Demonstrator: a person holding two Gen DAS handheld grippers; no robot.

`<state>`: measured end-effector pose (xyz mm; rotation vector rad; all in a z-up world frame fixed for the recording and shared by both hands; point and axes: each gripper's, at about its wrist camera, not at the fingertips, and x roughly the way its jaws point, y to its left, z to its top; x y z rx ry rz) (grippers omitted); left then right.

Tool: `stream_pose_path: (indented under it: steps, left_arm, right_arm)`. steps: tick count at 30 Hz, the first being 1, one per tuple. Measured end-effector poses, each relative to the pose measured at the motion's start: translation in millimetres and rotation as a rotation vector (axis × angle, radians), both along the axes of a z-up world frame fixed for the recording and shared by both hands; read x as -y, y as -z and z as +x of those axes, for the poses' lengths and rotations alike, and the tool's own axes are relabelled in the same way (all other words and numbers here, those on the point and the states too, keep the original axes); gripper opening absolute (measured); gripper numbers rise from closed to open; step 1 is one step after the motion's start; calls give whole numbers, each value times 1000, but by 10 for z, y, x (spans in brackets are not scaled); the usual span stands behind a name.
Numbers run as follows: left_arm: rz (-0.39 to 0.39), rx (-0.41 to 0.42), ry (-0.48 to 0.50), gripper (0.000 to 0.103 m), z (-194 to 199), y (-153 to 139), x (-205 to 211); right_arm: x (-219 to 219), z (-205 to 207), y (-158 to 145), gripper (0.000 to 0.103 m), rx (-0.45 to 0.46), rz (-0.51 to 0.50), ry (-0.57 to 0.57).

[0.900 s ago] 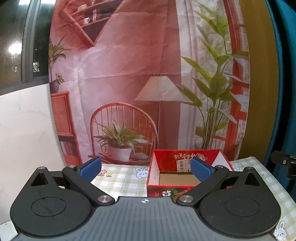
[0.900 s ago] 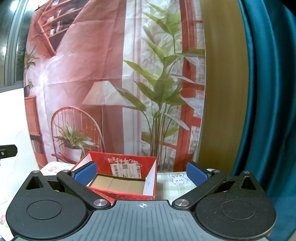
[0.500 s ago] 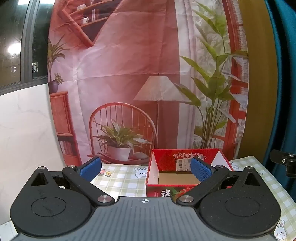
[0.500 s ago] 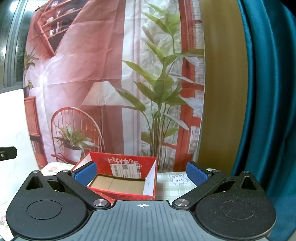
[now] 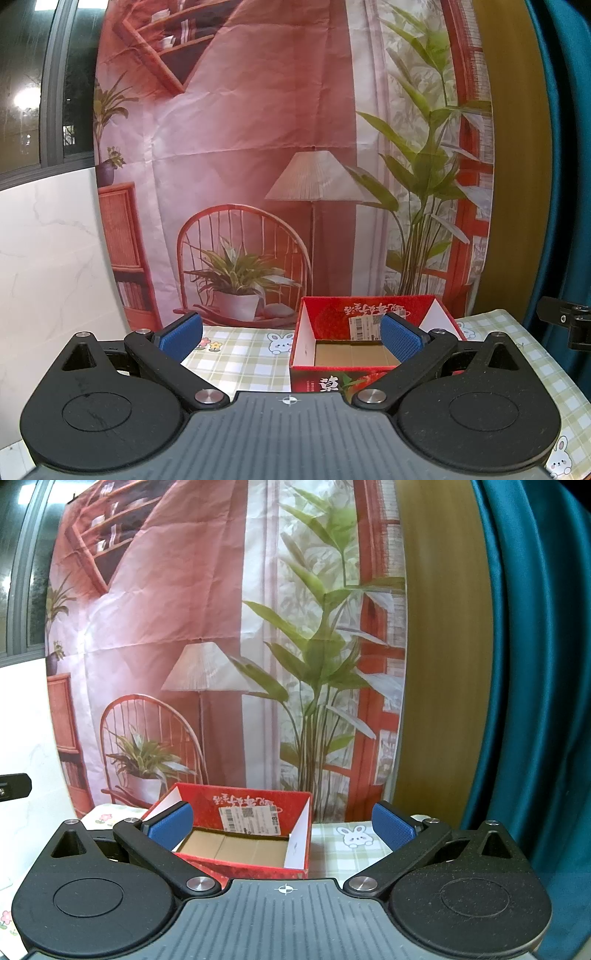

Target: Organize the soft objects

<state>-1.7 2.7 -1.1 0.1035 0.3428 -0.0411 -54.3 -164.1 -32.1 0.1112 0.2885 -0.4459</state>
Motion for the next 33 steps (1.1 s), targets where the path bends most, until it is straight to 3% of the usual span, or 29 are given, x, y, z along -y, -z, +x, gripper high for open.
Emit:
stream_pose_path:
  steps: [33]
  left_arm:
    - [1, -22, 9, 103, 12, 37, 4]
  right_arm:
    - [13, 8, 10, 103, -2, -1, 0]
